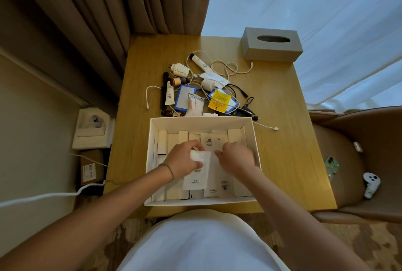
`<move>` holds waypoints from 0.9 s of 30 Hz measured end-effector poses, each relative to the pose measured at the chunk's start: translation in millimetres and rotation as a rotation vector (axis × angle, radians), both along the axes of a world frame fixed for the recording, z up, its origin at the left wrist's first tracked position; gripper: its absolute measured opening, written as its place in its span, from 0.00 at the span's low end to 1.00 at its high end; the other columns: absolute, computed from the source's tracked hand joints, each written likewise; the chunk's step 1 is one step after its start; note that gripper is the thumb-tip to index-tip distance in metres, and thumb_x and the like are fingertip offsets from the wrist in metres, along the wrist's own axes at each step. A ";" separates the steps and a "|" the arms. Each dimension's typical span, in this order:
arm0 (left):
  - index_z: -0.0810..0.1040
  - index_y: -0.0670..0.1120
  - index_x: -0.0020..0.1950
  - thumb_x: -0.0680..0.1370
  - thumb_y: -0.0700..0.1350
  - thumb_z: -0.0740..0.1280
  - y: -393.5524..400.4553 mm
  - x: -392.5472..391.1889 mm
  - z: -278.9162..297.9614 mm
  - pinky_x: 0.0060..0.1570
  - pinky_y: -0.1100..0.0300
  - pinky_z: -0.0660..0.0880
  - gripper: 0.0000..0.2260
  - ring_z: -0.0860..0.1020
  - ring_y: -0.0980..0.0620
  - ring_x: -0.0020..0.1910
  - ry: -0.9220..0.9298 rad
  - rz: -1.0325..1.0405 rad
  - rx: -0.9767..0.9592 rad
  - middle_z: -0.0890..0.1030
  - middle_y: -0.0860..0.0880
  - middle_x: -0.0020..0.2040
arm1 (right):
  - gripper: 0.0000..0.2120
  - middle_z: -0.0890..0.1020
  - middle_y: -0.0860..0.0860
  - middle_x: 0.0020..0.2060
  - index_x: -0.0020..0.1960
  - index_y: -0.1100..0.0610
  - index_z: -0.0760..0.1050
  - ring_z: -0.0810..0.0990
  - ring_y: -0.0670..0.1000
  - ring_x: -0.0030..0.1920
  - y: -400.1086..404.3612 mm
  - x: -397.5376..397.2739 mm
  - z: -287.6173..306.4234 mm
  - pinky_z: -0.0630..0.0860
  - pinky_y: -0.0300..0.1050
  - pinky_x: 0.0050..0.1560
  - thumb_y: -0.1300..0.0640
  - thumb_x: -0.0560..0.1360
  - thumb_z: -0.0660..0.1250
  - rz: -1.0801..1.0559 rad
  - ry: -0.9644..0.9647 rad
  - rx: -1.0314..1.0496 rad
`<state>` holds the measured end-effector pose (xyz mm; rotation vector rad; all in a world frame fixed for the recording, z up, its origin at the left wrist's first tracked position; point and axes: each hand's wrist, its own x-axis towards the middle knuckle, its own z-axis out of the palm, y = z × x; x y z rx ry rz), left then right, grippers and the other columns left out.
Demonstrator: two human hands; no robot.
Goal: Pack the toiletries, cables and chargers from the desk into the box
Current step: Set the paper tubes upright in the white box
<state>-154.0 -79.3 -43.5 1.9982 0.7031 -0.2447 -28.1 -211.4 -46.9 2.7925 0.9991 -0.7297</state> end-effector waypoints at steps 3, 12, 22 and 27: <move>0.76 0.57 0.53 0.69 0.45 0.78 -11.3 0.3 -13.4 0.38 0.68 0.70 0.17 0.77 0.52 0.48 0.055 -0.032 -0.030 0.77 0.55 0.50 | 0.15 0.78 0.48 0.34 0.40 0.52 0.73 0.79 0.49 0.34 -3.5 7.8 13.0 0.81 0.45 0.36 0.47 0.82 0.60 -0.047 0.009 0.084; 0.74 0.54 0.62 0.74 0.51 0.72 -24.2 -3.5 -29.7 0.51 0.57 0.74 0.18 0.74 0.49 0.55 0.075 -0.360 0.439 0.76 0.51 0.58 | 0.12 0.82 0.49 0.35 0.41 0.54 0.79 0.78 0.49 0.34 4.9 18.3 44.7 0.78 0.44 0.33 0.53 0.79 0.62 -0.013 0.020 0.326; 0.75 0.53 0.70 0.80 0.50 0.64 -7.6 12.6 3.3 0.58 0.57 0.73 0.17 0.76 0.50 0.60 0.070 -0.429 0.428 0.79 0.51 0.63 | 0.08 0.78 0.49 0.31 0.41 0.51 0.77 0.75 0.50 0.31 36.8 91.8 71.4 0.63 0.41 0.29 0.54 0.78 0.64 -0.159 0.012 0.542; 0.81 0.54 0.60 0.81 0.47 0.64 4.5 30.2 52.1 0.53 0.60 0.77 0.10 0.78 0.59 0.52 -0.176 -0.250 0.391 0.82 0.57 0.53 | 0.07 0.80 0.47 0.33 0.42 0.51 0.79 0.77 0.50 0.34 72.4 146.8 58.1 0.66 0.42 0.31 0.55 0.77 0.64 -0.265 0.141 0.607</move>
